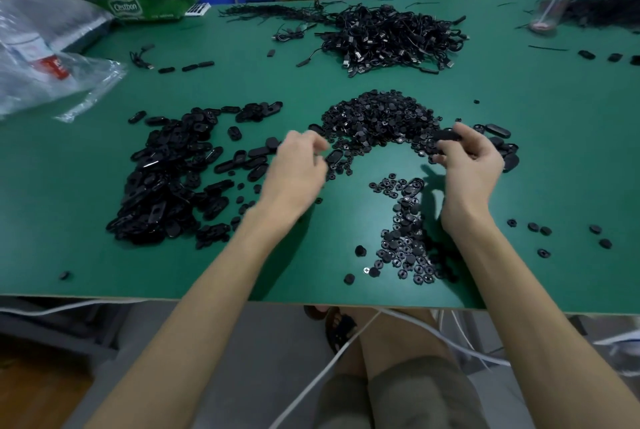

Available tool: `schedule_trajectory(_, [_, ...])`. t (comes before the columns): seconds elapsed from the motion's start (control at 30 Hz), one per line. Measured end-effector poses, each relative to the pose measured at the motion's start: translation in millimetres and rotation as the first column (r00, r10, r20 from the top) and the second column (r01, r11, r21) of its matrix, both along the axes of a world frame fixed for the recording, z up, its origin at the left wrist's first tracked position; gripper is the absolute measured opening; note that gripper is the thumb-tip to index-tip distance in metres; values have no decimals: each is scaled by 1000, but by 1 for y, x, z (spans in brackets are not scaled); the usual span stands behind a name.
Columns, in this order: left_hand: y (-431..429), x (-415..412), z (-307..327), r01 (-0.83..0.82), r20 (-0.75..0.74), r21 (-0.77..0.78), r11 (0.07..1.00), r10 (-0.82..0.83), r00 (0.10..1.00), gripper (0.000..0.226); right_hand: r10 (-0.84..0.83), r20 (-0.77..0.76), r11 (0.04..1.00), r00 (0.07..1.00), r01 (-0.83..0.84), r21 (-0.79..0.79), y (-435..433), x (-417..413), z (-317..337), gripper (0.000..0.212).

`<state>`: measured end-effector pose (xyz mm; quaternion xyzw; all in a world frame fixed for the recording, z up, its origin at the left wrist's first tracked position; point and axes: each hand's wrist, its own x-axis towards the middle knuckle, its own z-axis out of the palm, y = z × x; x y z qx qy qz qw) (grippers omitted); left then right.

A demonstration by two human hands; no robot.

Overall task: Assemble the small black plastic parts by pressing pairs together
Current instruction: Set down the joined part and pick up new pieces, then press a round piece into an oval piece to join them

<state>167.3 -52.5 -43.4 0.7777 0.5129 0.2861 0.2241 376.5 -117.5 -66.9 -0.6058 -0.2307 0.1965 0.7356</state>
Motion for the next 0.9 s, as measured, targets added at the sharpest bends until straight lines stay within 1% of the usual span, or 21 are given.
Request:
schedule_trajectory(0.03, [7,-12,4,-52,-155,20,998,54,986,30,-25,-33,1000,999,25,-4,1,1,-1,35])
schedule_trajectory(0.07, [14,-25,7,-99,-301,52,994,110,947,33,-45,-51,999,998,44,-11,2,2,-1,37])
schedule_trajectory(0.1, [19,-38,10,-141,-427,86,986,164,889,32,-61,-52,998,997,60,-22,2,2,-1,37])
schedule_trajectory(0.13, [24,-51,14,-185,-536,106,977,213,817,27,-75,-39,997,996,73,-33,2,2,-1,38])
schedule_trajectory(0.17, [27,-63,20,-233,-622,99,967,243,744,18,-87,-19,995,996,86,-40,2,1,-1,39])
schedule_trajectory(0.2, [30,-74,24,-281,-683,80,956,258,684,19,-97,0,994,995,97,-45,2,1,-1,41])
schedule_trajectory(0.23, [34,-83,28,-317,-730,43,947,247,637,32,-102,10,993,995,102,-51,2,1,-2,43])
schedule_trajectory(0.27, [38,-90,29,-340,-752,-3,940,222,620,41,-96,12,993,995,97,-61,2,1,-2,46])
schedule_trajectory(0.33, [42,-101,28,-336,-728,-35,941,206,653,44,-64,15,994,998,65,-90,1,0,-2,52])
schedule_trajectory(0.43, [41,-106,22,-319,-666,-3,948,236,708,36,-17,25,993,1000,20,-119,-2,-5,2,65])
schedule_trajectory(0.53, [41,-110,20,-292,-629,84,953,278,726,26,15,31,993,999,-11,-117,-5,-7,5,72])
schedule_trajectory(0.63, [42,-109,21,-263,-578,210,942,337,743,25,50,47,993,998,-44,-106,-7,-7,7,77])
schedule_trajectory(0.7, [38,-101,24,-274,-469,237,932,357,808,22,58,99,991,993,-45,-127,-7,-8,8,76])
schedule_trajectory(0.73, [35,-94,24,-280,-397,203,938,340,852,22,47,135,990,990,-28,-141,-7,-8,8,73])
schedule_trajectory(0.77, [32,-87,24,-273,-309,124,954,298,903,22,24,172,990,985,0,-142,-7,-8,8,67])
schedule_trajectory(0.8, [28,-78,23,-246,-201,11,969,243,949,21,-5,202,991,979,32,-131,-7,-8,7,60])
schedule_trajectory(0.83, [23,-69,22,-197,-90,-102,975,188,978,19,-32,224,991,974,60,-117,-7,-8,7,52])
schedule_trajectory(0.87, [19,-59,19,-131,3,-180,975,133,991,15,-52,238,991,970,79,-106,-7,-8,7,47])
schedule_trajectory(0.9, [15,-49,16,-60,73,-221,973,77,994,11,-63,251,991,966,91,-101,-7,-8,7,43])
